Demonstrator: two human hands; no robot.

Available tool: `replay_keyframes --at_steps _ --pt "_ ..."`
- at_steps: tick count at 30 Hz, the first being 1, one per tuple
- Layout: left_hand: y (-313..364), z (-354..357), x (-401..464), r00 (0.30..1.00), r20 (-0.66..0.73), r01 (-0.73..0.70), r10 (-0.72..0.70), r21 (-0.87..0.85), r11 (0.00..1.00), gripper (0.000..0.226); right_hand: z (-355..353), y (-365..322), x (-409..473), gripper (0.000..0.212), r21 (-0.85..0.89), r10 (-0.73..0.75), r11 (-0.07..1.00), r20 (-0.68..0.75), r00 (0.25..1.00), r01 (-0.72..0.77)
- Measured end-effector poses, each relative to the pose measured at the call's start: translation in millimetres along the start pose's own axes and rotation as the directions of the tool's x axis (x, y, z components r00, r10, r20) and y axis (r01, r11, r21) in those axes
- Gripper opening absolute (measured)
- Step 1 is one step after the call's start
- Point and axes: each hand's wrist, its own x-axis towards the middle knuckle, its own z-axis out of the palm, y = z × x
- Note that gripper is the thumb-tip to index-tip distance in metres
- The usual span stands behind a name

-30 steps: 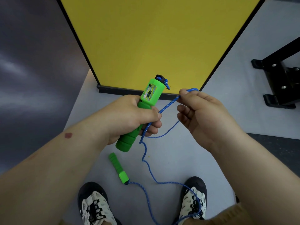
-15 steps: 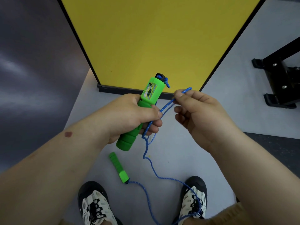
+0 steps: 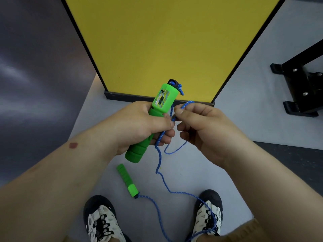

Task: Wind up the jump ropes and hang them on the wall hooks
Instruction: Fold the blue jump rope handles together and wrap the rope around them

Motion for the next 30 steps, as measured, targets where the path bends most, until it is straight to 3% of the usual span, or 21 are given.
replay_keyframes --at_steps 3,12,22,25,30 --pt "0 0 0 1.0 0.004 0.005 -0.005 -0.017 1.0 0.016 -1 -1 1 0.008 -0.01 -0.045 0.999 -0.031 0.999 0.045" --pt "-1 0 -1 1.0 0.011 -0.007 0.007 0.012 1.0 0.007 -12 -9 6 0.006 0.173 -0.053 0.98 -0.229 0.972 0.094" --pt "0 1 -1 1.0 0.015 -0.014 0.014 -0.01 1.0 0.009 -1 -1 -2 0.007 0.029 0.013 0.999 0.036 0.999 -0.014" --pt "-2 0 0 1.0 0.012 -0.007 0.007 -0.011 1.0 0.017 -2 -2 1 0.008 0.025 -0.026 0.999 -0.028 0.999 0.027" --pt "-2 -2 0 1.0 0.021 -0.013 0.013 -0.018 1.0 0.011 -10 -7 4 0.005 0.127 -0.061 0.988 -0.177 0.982 0.084"
